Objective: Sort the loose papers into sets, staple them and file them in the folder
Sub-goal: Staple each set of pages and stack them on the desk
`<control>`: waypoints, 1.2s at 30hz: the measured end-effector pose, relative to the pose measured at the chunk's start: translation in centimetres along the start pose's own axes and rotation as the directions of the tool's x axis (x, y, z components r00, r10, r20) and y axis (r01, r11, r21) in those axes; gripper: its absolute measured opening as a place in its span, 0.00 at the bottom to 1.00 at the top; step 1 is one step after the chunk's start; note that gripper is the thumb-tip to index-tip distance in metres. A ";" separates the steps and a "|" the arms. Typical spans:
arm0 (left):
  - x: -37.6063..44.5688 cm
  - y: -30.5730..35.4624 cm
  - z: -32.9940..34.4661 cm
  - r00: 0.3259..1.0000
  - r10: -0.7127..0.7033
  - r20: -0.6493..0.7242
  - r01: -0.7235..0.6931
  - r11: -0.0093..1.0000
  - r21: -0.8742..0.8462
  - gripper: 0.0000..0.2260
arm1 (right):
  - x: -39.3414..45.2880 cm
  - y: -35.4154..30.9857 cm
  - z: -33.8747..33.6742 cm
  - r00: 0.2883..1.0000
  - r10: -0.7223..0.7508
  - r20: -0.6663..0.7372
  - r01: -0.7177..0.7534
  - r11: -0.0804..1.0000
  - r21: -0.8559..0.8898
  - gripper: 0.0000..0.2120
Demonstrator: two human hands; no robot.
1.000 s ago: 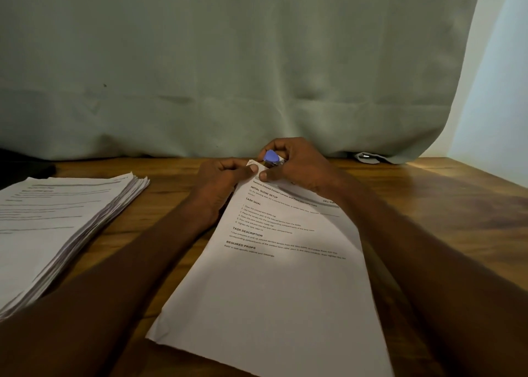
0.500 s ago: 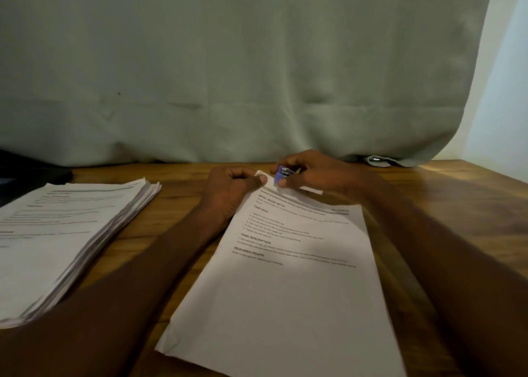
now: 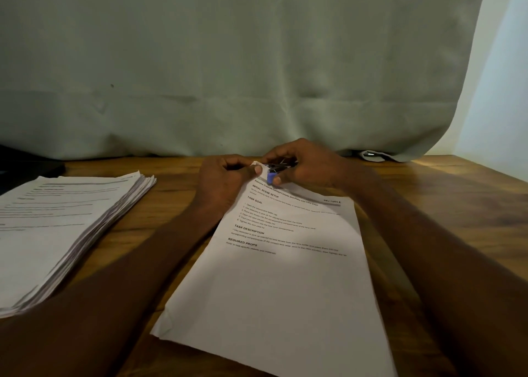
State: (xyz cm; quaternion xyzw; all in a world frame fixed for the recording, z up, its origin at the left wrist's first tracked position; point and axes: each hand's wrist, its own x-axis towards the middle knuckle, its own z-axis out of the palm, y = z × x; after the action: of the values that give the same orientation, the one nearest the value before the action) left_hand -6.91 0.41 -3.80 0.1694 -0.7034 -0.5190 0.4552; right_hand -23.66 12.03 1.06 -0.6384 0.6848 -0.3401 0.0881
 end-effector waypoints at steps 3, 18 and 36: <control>0.0 -0.1 0.1 0.999 0.034 -0.018 -0.034 0.999 0.003 0.07 | -0.1 -0.2 0.0 0.999 0.008 0.041 -0.009 0.999 0.035 0.18; 0.3 -0.5 -0.3 0.990 -0.128 0.064 0.138 0.975 -0.175 0.04 | 0.1 0.1 0.6 0.999 0.042 -0.033 -0.035 0.983 0.178 0.15; 0.9 -0.7 -0.7 0.943 -0.315 0.108 0.333 0.896 -0.295 0.02 | 0.2 -1.2 1.6 0.989 0.124 -0.075 -0.113 0.985 0.128 0.16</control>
State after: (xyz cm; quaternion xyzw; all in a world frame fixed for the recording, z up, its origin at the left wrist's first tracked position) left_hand -6.99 -0.97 -3.99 0.1960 -0.5882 -0.6957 0.3629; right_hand -21.81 11.33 0.64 -0.5752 0.7023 -0.4022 0.1192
